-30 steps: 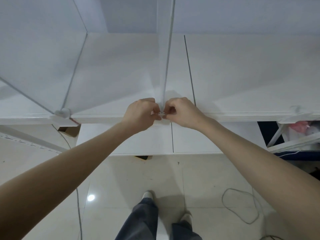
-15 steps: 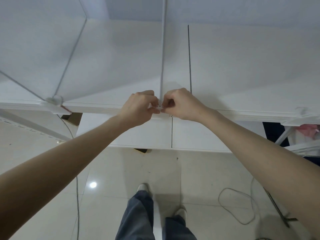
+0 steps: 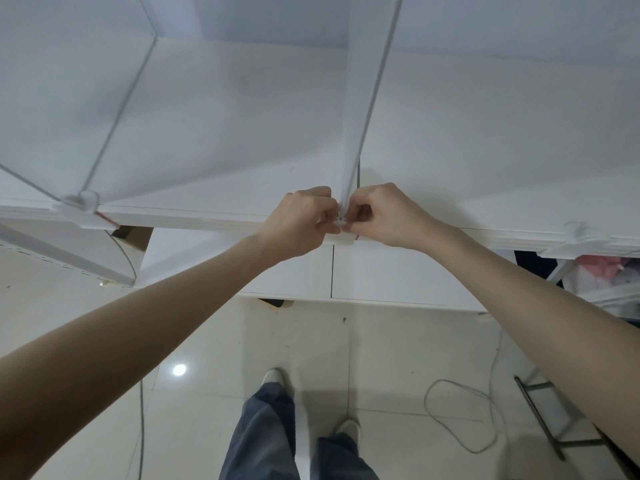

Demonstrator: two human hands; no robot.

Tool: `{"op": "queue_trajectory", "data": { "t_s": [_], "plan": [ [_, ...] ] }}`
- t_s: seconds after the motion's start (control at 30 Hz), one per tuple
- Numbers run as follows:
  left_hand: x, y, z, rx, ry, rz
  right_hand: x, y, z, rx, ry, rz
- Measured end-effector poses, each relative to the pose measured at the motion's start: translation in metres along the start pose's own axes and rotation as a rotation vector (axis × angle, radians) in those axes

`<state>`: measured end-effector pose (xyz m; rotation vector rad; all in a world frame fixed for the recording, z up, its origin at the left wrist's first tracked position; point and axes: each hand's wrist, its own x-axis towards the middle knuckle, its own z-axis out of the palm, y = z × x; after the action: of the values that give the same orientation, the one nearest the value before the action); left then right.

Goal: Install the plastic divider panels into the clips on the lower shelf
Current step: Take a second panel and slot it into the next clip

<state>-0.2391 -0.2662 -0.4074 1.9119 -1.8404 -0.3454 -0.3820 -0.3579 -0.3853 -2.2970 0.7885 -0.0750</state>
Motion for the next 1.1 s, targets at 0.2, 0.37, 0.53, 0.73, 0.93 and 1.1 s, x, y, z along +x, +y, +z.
{"op": "queue_trajectory", "data": {
  "t_s": [0.2,0.37,0.53,0.73,0.93,1.1],
  "plan": [
    [0.000,0.001,0.001,0.000,0.007,-0.017,0.001,0.000,-0.002,-0.025,-0.034,0.000],
    [-0.003,0.002,0.003,0.001,0.007,-0.019,0.004,0.001,-0.002,-0.008,-0.075,0.034],
    [-0.001,0.000,-0.002,0.045,-0.046,0.011,0.000,-0.005,-0.003,0.004,-0.054,0.047],
    [-0.008,0.002,-0.011,0.074,-0.184,0.003,-0.020,-0.010,-0.002,-0.063,0.008,0.049],
    [-0.031,0.011,-0.049,0.092,-0.051,0.015,-0.053,-0.031,-0.028,-0.105,0.075,0.030],
    [-0.061,0.033,-0.094,0.195,0.098,0.057,-0.079,-0.068,-0.047,-0.122,0.134,-0.081]
  ]
}}
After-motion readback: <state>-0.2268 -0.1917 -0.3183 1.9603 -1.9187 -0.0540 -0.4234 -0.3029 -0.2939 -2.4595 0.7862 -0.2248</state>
